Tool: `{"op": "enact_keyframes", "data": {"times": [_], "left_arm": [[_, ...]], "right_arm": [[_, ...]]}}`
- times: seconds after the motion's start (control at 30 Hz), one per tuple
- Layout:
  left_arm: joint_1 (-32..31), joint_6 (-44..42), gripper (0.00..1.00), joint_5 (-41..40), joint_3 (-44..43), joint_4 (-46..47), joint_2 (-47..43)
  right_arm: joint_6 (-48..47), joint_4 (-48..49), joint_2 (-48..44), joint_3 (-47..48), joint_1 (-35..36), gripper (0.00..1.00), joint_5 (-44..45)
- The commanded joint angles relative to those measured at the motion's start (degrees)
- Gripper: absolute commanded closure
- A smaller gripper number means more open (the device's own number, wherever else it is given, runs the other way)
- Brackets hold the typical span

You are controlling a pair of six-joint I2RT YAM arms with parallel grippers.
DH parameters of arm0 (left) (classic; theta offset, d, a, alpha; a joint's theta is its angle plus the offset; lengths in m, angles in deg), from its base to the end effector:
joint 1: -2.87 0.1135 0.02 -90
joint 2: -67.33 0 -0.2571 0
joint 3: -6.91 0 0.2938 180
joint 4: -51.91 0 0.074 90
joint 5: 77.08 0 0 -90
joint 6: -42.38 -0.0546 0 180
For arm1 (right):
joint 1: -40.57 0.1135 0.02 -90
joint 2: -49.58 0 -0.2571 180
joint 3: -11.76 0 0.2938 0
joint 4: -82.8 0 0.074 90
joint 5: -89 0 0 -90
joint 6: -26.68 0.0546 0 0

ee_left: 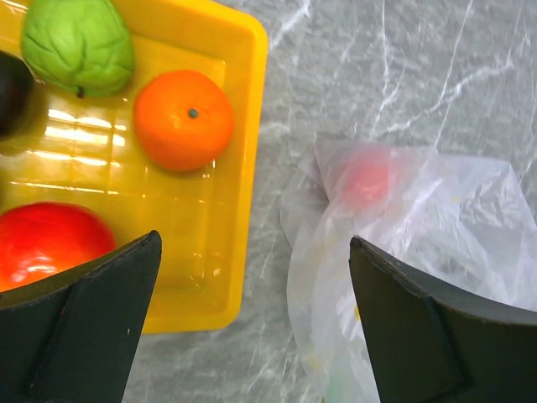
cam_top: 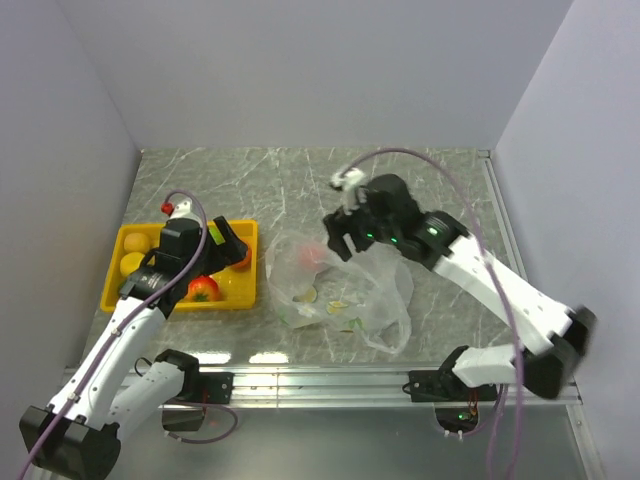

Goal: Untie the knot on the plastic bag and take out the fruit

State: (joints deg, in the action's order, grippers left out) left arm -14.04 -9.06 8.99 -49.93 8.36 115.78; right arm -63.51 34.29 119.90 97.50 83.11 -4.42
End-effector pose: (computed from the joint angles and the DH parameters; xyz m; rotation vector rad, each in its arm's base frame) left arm 0.2356 -0.0677 0.2748 -0.4562 2.1751 -0.4690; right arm 0.2367 0.2217 0.3635 -0.8301 2.0248 0.4892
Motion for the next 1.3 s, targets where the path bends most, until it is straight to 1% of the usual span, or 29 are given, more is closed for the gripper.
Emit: {"op": "enact_keyframes", "data": {"times": [0.0,0.07,0.1,0.2,0.4,0.5,0.57,0.6,0.67,0.7,0.73,0.77,0.8,0.83,0.9,0.93,1.03,1.07,1.13,1.17,1.27], "left_arm": [[-1.54,-0.07,0.01,1.64,-2.31,-0.92,-1.16],[-1.99,0.45,0.01,1.38,-2.31,-1.98,-1.77],[-2.25,0.54,0.01,1.55,-2.31,-2.15,-1.86],[-3.04,1.07,0.01,1.9,-2.4,-2.95,-2.65],[-4.62,2.04,0.01,1.99,-3.02,-5.06,-3.97],[-5.15,2.48,0.01,1.73,-3.19,-6.02,-4.59],[-5.33,2.83,0.01,1.55,-3.11,-6.37,-4.76],[-5.5,2.92,0.01,1.55,-3.11,-6.46,-4.76],[-5.68,3.18,0.01,1.81,-2.84,-6.11,-4.94],[-5.77,3.18,0.01,1.99,-2.58,-5.85,-4.85],[-5.86,3.27,0.01,2.16,-2.49,-5.41,-4.59],[-5.94,3.36,0.01,2.34,-2.4,-5.23,-4.5],[-6.21,3.44,0.01,2.78,-2.49,-4.88,-4.24],[-6.38,3.53,0.01,2.95,-2.49,-4.1,-3.71],[-6.99,3.62,0.0,3.31,-2.84,-3.39,-3.18],[-7.35,3.53,0.01,3.22,-3.1,-2.6,-2.66],[-9.02,3.01,0.01,2.87,-4.33,-1.46,-1.87],[-9.46,2.74,0.01,2.78,-4.68,-0.67,-1.78],[-10.78,2.3,0.01,2.43,-5.39,0.21,-1.34],[-11.13,1.95,0.01,2.34,-5.48,0.56,-1.25],[-12.62,1.6,0.01,2.17,-6.09,1.88,-0.72]], "right_arm": [[-15.25,-5.36,11.13,5.31,0.96,0.18,-6.77],[-18.26,-6.94,14.82,9.53,0.96,0.18,-6.69],[-20.71,-8.78,18.32,12.41,1.05,0.18,-6.25],[-23.36,-9.94,23.96,15.51,0.96,0.18,-6.07],[-23.9,-6.17,32.92,17.8,1.05,0.17,-6.16],[-23.28,-6.6,37.77,20.26,1.14,0.16,-5.99],[-22.93,-5.73,39.35,20.53,1.14,0.17,-3.98],[-21.89,-2.85,39.36,19.22,1.14,0.18,-2.48],[-21.35,-0.02,38.49,17.55,0.96,0.29,-0.28],[-20.56,1.99,38.31,16.41,0.96,0.4,0.95],[-20.3,2.54,38.31,16.14,0.96,0.75,1.57],[-20.38,2.45,37.96,15.79,0.96,0.86,2.01],[-19.42,2.98,37.78,15.26,0.96,0.97,4.45],[-18.89,3.33,37.52,14.91,0.87,1.0,5.95],[-17.23,3.68,35.5,14.03,0.87,1.0,8.07],[-16.26,4.03,34.36,12.89,0.87,1.0,11.39],[-11.87,5.79,27.87,9.99,1.05,1.0,17.19],[-10.72,5.62,24.46,9.63,1.57,1.0,19.05],[-8.08,5.0,21.1,8.14,3.06,1.0,22.65],[-7.47,4.57,17.86,7.61,4.81,1.0,27.02],[-5.01,2.55,12.67,5.68,9.55,1.0,34.68]]}}
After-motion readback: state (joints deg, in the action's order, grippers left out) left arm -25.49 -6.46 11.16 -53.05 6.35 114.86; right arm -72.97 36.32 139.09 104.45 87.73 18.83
